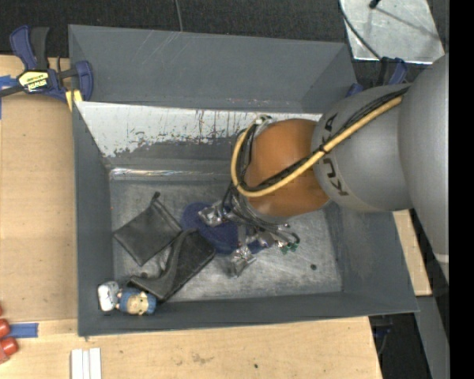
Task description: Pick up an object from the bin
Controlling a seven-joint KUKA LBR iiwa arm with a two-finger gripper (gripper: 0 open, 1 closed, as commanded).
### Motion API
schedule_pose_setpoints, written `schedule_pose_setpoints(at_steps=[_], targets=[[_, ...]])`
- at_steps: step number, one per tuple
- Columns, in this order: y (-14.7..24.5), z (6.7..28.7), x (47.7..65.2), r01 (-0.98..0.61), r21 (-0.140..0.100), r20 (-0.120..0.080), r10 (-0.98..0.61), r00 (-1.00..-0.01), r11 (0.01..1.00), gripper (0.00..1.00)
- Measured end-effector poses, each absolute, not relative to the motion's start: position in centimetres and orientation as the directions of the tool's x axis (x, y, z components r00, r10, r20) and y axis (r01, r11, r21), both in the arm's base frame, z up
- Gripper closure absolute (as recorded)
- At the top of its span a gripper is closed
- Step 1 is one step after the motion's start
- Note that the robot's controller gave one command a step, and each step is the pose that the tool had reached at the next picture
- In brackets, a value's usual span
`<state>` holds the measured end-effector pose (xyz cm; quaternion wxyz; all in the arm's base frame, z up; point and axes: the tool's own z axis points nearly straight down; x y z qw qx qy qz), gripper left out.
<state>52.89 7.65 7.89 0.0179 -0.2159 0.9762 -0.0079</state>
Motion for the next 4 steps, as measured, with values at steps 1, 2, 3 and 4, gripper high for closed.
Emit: schedule_pose_setpoints(at_steps=[1,2,3,4], targets=[[16.5,7.9,53.7,-0.901,-0.03,-0.021,-0.901,-0.432,0.433,0.0],[17.0,8.3,54.0,-0.9,-0.035,-0.038,-0.901,-0.432,0.434,1.0],[17.1,12.1,54.5,-0.899,-0.013,-0.014,-0.899,-0.437,0.437,1.0],[17.0,18.7,54.8,-0.897,-0.01,-0.008,-0.897,-0.442,0.442,1.0]])
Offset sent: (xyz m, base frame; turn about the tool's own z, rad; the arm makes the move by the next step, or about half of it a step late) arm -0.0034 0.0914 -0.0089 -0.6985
